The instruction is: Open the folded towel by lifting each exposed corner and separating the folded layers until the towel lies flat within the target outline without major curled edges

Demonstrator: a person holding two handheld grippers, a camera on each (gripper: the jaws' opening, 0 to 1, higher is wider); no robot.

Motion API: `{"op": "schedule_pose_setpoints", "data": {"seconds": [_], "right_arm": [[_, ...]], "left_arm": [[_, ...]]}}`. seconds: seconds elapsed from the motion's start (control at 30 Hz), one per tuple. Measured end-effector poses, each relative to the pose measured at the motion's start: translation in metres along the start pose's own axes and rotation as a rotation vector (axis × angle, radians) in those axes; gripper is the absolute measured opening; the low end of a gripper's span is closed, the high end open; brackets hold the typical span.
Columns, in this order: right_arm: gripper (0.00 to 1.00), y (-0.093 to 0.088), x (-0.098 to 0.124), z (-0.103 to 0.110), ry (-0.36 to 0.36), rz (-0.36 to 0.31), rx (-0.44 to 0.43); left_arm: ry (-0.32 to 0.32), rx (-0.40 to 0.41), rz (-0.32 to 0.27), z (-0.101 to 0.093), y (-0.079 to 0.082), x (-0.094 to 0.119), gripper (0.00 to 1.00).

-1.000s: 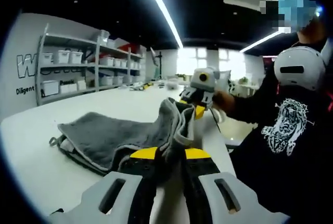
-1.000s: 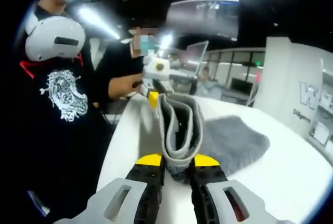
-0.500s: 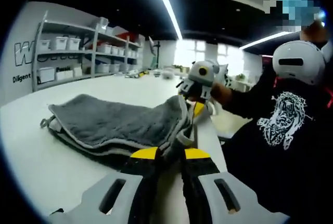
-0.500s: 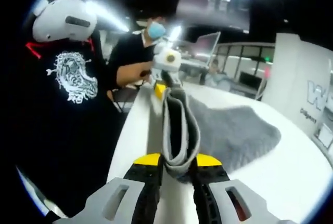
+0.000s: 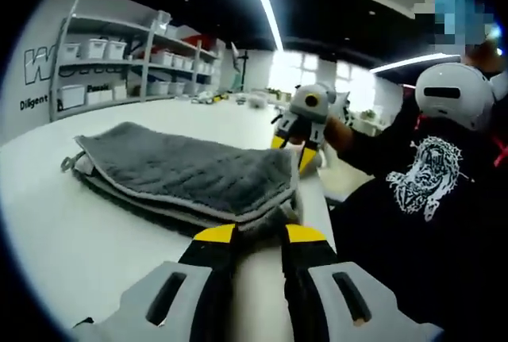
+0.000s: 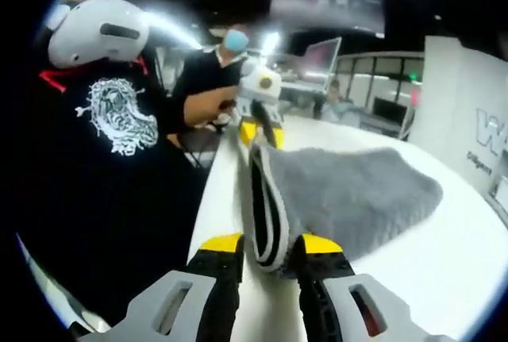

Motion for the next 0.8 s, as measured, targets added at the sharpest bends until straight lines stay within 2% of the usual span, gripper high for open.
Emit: {"op": "schedule_pose_setpoints", "data": {"seconds": [0.13, 0.33, 0.53, 0.67, 0.73, 0.8], "right_arm": [[0.27, -0.002, -0.001, 0.004, 0.008, 0.014, -0.011], [0.27, -0.002, -0.002, 0.004, 0.004, 0.02, -0.02], [0.28, -0.002, -0.001, 0.005, -0.003, 0.021, -0.024], [0.28, 0.001, 0.001, 0.005, -0.013, 0.018, -0.021], [0.29, 0.003, 0.004, 0.005, -0.023, 0.015, -0.018], [0.31, 0.005, 0.006, 0.005, -0.029, 0.003, -0.019]], "left_arm": [[0.016, 0.012, -0.002, 0.0, 0.0, 0.008, 0.22], [0.043, 0.023, -0.024, 0.001, 0.005, 0.014, 0.25], [0.079, 0.024, -0.019, 0.004, 0.005, 0.016, 0.32], [0.155, 0.016, -0.039, 0.013, 0.008, 0.02, 0.47], [0.169, 0.024, -0.05, 0.014, 0.01, 0.023, 0.49], [0.264, 0.05, -0.05, 0.025, 0.011, 0.027, 0.69]]}}
Point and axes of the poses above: the point that each gripper's makers call its tool centre point, and the gripper's own axes: x roughly backward along the fingers, z roughly to its left, y roughly out of its top, the point moved 5 cm from there along x, roughly backward along the fingers, and after that the axes turned 10 degrees about -x, right-handed, at the moved point
